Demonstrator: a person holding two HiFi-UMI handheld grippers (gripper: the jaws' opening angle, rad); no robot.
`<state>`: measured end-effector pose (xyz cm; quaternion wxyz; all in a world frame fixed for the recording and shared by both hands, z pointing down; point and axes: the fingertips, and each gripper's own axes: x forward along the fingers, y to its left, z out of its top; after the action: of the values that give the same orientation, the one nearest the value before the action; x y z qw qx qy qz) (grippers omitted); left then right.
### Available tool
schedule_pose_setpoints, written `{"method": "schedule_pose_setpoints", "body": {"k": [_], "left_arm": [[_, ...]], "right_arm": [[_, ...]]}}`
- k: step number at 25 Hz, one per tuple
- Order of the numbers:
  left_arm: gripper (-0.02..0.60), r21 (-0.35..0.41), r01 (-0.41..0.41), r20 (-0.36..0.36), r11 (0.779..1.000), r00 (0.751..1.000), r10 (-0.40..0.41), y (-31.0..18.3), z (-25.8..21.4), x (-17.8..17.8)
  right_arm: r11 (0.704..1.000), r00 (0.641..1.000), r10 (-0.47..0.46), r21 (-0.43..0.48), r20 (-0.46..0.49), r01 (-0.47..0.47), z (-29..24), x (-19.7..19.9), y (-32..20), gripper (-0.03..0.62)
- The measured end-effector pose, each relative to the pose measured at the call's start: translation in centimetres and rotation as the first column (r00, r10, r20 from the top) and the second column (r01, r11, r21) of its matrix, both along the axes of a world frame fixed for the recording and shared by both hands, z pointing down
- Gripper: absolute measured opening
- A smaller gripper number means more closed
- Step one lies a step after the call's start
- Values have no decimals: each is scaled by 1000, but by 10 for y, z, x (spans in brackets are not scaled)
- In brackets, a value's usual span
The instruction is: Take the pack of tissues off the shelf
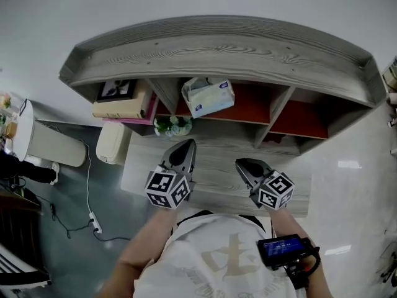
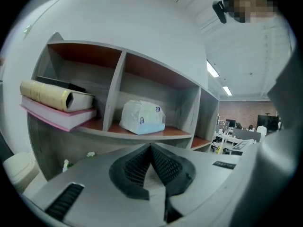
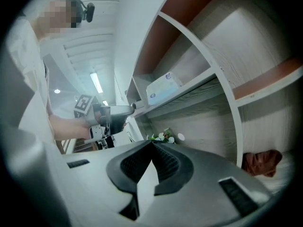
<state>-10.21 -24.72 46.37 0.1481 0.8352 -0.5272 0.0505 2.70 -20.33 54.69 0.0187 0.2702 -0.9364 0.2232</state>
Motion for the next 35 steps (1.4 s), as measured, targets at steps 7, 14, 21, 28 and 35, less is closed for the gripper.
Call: {"method": "schedule_pose_setpoints", "body": {"k": [7,14,21,28,35], "left_arm": [[51,81,8,8,997,1000,-9,-26,-29,-7],[178,95,16,30,995,999,-19,-53,-43,-7],[230,60,62,83,996,994,-67,-87,-44,-5],[209,52,84,113,995,990,-89,-99,-44,-2],[152,63,93,120,994,988,-100,-100,-43,-4]], "right_arm": [[1000,1000,28,1,2,-28,0,4,2,6],[999,999,51,-10,-1,-51,1,10,3,6],[997,997,78,-23,3,-78,4,19,9,6],[992,992,122,-44,16,-122,9,35,12,5],[989,990,141,-55,19,-139,13,41,16,6]]}}
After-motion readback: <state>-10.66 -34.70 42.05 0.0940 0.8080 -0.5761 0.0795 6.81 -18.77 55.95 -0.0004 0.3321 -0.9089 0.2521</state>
